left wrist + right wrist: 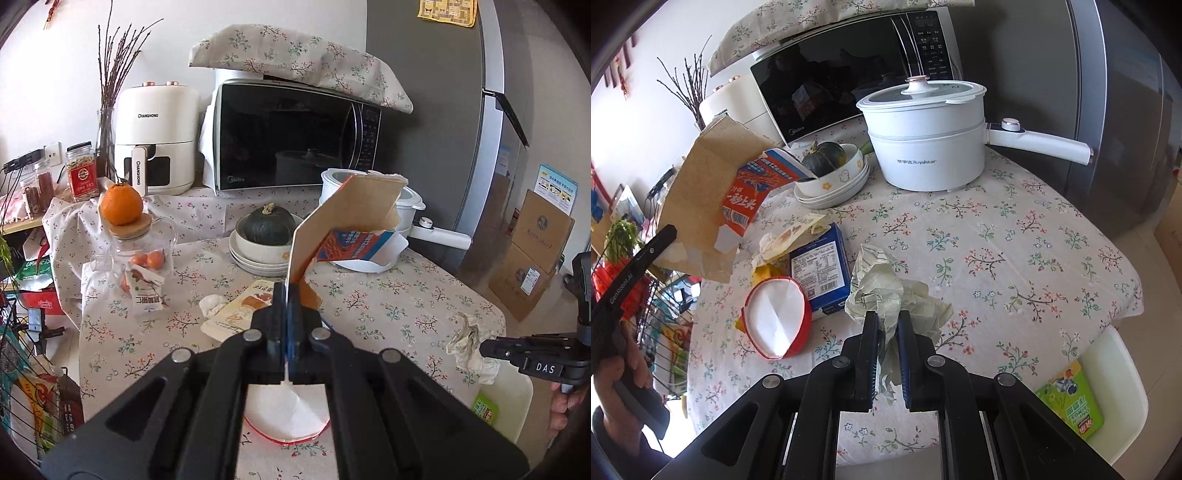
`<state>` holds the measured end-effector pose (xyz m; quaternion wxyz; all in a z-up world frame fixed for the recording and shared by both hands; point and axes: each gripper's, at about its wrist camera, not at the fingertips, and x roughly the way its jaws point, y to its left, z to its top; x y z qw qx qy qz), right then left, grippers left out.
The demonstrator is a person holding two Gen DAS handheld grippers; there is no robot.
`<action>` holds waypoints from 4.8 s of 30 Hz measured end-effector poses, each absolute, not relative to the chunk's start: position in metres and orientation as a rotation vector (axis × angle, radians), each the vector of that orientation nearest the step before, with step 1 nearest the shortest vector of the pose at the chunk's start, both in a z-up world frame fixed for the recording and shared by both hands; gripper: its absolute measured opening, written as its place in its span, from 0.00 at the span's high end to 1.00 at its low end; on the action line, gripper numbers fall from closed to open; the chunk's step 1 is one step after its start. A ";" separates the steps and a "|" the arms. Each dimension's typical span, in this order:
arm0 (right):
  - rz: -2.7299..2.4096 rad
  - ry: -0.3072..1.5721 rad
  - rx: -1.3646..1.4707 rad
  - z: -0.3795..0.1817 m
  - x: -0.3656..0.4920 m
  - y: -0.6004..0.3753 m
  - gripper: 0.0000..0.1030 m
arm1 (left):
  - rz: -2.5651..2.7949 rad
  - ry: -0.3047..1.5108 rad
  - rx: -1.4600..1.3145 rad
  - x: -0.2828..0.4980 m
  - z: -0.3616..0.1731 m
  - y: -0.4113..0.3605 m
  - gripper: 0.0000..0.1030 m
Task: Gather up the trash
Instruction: 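Carry the paper bag and tissue over the white bin and open both grippers, then move both grippers back over the table toward the red-rimmed paper lid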
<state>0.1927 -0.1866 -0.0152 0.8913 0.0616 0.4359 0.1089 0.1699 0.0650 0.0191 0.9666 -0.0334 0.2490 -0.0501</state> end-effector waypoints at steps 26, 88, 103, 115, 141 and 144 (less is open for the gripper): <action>0.011 0.868 0.188 -0.001 0.140 -0.315 0.89 | -0.377 0.630 0.059 0.145 -0.008 -0.078 0.99; -0.180 0.955 0.268 -0.028 0.084 -0.435 0.42 | -0.459 0.769 0.204 0.123 -0.058 -0.188 0.18; -0.137 0.937 0.234 -0.023 0.115 -0.394 0.31 | -0.336 0.766 0.158 0.138 -0.050 -0.126 0.15; -0.067 0.928 0.185 -0.024 0.146 -0.343 0.27 | -0.226 0.770 0.115 0.152 -0.045 -0.066 0.10; 0.081 0.936 0.138 -0.034 0.201 -0.226 0.24 | -0.047 0.823 -0.038 0.166 -0.053 0.067 0.10; 0.093 0.940 0.124 -0.036 0.204 -0.213 0.24 | -0.030 0.836 -0.044 0.166 -0.057 0.083 0.10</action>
